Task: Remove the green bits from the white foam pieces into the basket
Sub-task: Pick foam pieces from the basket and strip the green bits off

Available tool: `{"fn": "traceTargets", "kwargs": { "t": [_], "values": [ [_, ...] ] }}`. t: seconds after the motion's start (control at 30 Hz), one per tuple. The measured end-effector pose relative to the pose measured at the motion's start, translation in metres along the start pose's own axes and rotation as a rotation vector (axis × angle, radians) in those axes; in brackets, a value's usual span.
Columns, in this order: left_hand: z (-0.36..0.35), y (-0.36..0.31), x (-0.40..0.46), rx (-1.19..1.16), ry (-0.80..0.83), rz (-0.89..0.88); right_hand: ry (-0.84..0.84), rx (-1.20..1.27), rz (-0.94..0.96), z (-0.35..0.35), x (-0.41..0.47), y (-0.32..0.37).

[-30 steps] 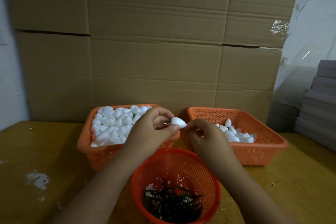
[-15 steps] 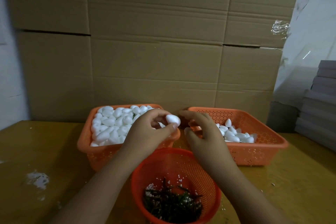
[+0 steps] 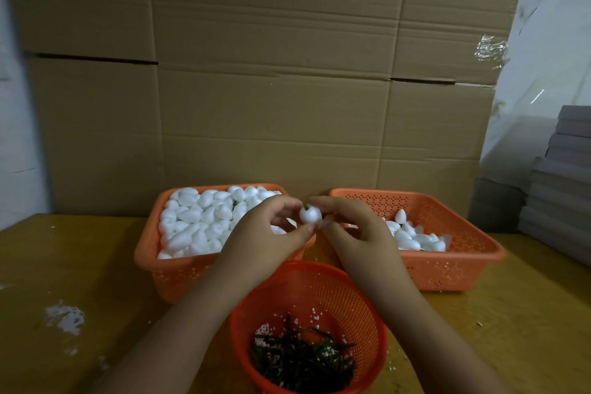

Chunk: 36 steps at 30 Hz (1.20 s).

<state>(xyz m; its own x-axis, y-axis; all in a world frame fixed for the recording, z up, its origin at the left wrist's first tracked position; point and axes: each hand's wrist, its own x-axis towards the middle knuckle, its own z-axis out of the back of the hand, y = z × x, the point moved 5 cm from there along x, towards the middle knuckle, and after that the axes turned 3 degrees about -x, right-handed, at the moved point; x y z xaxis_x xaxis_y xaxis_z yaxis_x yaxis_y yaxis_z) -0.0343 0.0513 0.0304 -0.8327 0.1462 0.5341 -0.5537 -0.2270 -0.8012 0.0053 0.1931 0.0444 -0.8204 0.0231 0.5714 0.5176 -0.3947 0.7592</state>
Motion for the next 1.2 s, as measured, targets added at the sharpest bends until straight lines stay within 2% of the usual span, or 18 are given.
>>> {"fn": "traceTargets", "kwargs": {
  "t": [0.13, 0.3, 0.47, 0.6, 0.8, 0.87, 0.93, 1.1, 1.2],
  "values": [
    [-0.003, 0.004, 0.000, 0.092, 0.027, 0.031, 0.028, -0.070, 0.015, -0.006, -0.001, -0.003],
    [-0.002, 0.002, -0.001, 0.189, 0.034, -0.002, -0.106, -0.073, -0.034, 0.011, 0.004, -0.013],
    [0.012, 0.010, 0.000, 0.396, -0.042, 0.010, -0.215, -0.256, -0.123, 0.033, 0.010, -0.032],
    [0.030, 0.024, 0.003, 0.667, -0.069, 0.078, -0.279, -0.333, -0.174, 0.052, 0.014, -0.050],
    [0.043, 0.045, 0.003, 0.861, 0.005, 0.245, -0.284, -0.389, -0.186, 0.052, 0.014, -0.056],
    [0.042, 0.051, 0.002, 0.885, 0.052, 0.307, -0.188, -0.395, -0.141, 0.037, 0.013, -0.048],
    [0.039, 0.054, 0.002, 0.920, 0.111, 0.335, -0.022, -0.435, -0.104, 0.016, 0.007, -0.039],
    [0.036, 0.055, 0.000, 0.970, 0.172, 0.321, 0.584, -0.508, 0.049, -0.046, -0.024, -0.022],
    [0.034, 0.057, -0.002, 1.047, 0.255, 0.283, 0.847, -0.535, 0.106, -0.067, -0.043, -0.021]
  ]
}}
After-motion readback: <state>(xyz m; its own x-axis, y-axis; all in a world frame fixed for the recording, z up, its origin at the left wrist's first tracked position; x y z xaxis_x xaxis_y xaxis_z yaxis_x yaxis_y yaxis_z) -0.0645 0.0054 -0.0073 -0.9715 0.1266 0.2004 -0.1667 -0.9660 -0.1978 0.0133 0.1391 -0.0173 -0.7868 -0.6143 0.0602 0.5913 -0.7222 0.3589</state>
